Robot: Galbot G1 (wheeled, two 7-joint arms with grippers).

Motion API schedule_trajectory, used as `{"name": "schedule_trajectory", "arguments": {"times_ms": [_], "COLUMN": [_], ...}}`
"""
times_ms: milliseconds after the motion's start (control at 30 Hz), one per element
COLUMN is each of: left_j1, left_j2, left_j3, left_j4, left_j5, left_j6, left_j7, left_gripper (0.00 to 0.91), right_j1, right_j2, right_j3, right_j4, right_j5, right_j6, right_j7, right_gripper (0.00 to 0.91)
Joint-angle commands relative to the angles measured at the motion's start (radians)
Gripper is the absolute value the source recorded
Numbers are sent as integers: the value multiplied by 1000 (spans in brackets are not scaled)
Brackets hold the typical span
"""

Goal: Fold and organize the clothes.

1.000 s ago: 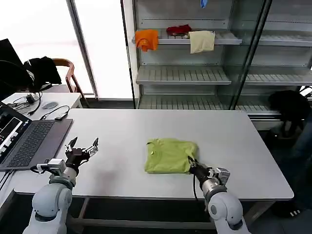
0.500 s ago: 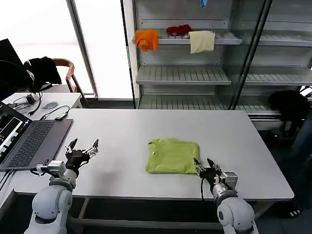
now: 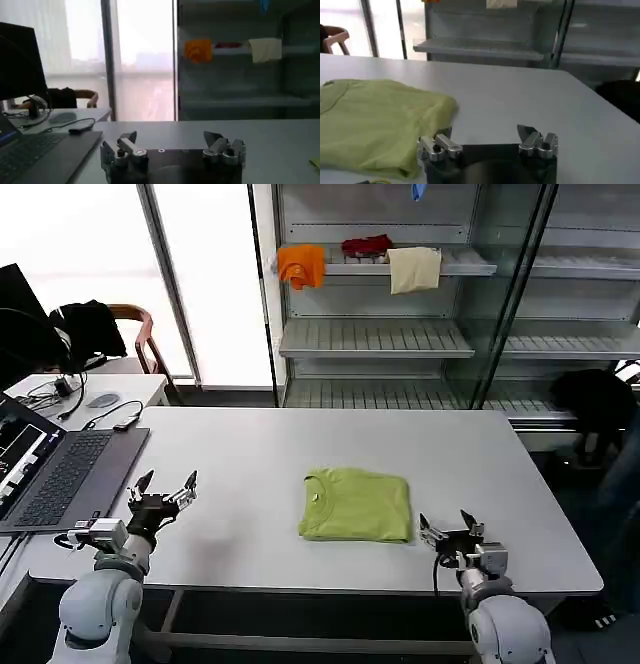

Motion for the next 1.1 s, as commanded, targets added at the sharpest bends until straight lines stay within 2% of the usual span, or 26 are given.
{"name": "schedule_trajectory", "arguments": {"times_ms": [33, 100, 133, 167, 233, 333, 433, 800, 967, 1100], "left_j1": [11, 10, 9, 10, 10, 7, 1, -1, 4, 4], "left_j2": [6, 7, 7, 9, 12, 17, 15, 12, 18, 19], "left_j3": [-18, -22, -25, -27, -29, -30, -24, -3, 8, 17], "left_j4": [3, 3, 1, -1, -4, -7, -12, 2, 9, 13], "left_j5": [-70, -83, -87, -92, -97, -97, -95, -92, -95, -106], "left_j6": [-16, -17, -19, -21, -23, -23, -21, -20, -20, -29], "left_j7": [2, 2, 4, 6, 8, 7, 5, 5, 7, 11], "left_gripper": [907, 907, 907, 907, 907, 907, 907, 907, 907, 907], "right_j1": [-59, -64, -63, -57, -54, -68, -61, -43, -47, -44], "right_j2": [-113, -147, -151, -169, -192, -238, -253, -239, -242, -235], "right_j3": [189, 253, 253, 306, 330, 370, 376, 342, 343, 336], "right_j4": [44, 28, 26, 6, -16, -48, -91, -76, -73, -67], "right_j5": [15, 8, 9, 41, 79, 119, 117, 102, 115, 114], "right_j6": [48, 86, 91, 101, 102, 107, 145, 171, 266, 286], "right_j7": [-49, -41, -40, -36, -23, -56, -72, -94, -109, -113], "right_gripper": [907, 907, 907, 907, 907, 907, 907, 907, 907, 907]}}
